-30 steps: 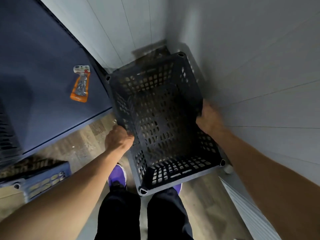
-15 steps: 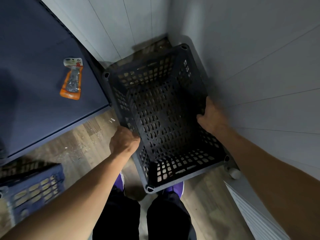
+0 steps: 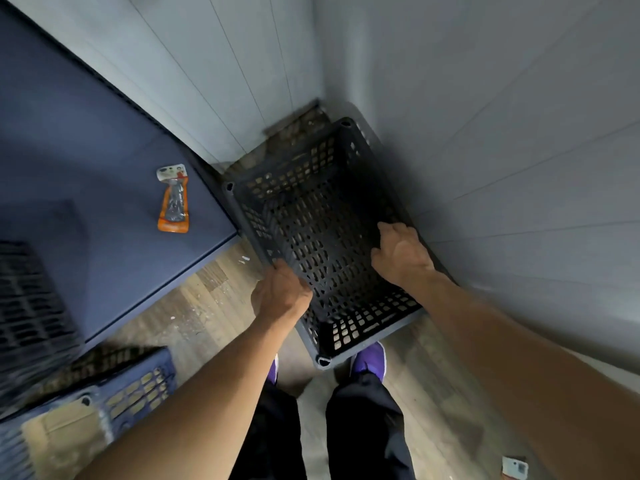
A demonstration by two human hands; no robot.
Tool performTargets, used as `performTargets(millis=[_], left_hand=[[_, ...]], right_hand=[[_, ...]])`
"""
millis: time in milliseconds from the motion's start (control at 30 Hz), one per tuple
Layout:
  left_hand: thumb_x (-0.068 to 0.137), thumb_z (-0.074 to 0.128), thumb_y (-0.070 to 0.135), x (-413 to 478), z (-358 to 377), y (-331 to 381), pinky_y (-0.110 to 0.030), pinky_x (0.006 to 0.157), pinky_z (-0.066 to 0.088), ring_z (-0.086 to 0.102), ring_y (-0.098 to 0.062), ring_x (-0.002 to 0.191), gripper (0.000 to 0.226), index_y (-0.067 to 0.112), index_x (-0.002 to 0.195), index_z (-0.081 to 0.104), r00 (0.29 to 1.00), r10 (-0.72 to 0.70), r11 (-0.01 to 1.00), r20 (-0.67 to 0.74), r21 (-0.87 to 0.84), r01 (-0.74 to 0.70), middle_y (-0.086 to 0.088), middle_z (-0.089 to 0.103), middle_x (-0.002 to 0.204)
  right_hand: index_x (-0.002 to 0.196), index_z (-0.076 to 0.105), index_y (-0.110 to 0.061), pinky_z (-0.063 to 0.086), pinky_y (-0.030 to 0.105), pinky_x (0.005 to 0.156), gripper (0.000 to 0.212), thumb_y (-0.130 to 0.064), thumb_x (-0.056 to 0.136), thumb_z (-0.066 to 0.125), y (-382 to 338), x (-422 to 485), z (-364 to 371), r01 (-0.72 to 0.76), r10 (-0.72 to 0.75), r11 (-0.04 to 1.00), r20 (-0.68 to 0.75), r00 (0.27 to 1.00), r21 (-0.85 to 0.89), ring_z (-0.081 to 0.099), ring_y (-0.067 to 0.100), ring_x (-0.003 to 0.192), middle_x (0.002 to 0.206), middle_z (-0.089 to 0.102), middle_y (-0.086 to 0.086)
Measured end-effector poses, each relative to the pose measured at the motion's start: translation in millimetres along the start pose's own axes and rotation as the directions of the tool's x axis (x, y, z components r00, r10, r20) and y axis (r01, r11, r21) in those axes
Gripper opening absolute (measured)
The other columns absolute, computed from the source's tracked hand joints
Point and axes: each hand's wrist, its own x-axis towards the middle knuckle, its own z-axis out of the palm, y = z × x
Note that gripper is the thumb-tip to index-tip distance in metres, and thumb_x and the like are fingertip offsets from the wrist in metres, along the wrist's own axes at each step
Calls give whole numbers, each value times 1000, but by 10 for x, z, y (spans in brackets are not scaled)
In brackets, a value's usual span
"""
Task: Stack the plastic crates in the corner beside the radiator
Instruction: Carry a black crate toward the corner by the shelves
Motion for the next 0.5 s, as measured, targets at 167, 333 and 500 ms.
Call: performTargets(millis=[167,333,500], left_hand=[[92,57,31,-246,-312,32,-39,85,47,59,-34,112,41,9,127,49,991,133,991,1,3,-133,-14,59,124],[94,54,33,-648,-576,-55,-38,89,47,58,-31,116,48,15,137,42,949,308,946,66,87,-313,-9,56,133],[96,50,33,-1077,-828,-279,-39,93,46,57,-29,119,47,20,140,39,883,451,876,132,123,-466,-7,54,137]], right_hand=[[147,38,-12,38,40,106,51,-21,97,47,-142,-458,-179,-67,67,997,14,998,36,36,33,131,141,45,15],[146,40,-16,37,42,106,51,-20,96,47,-335,-1064,-176,-165,169,972,-9,986,165,33,33,135,142,46,13],[146,42,-16,36,40,107,51,-20,95,47,-407,-1758,59,-292,325,880,-27,945,375,36,35,131,139,49,15]])
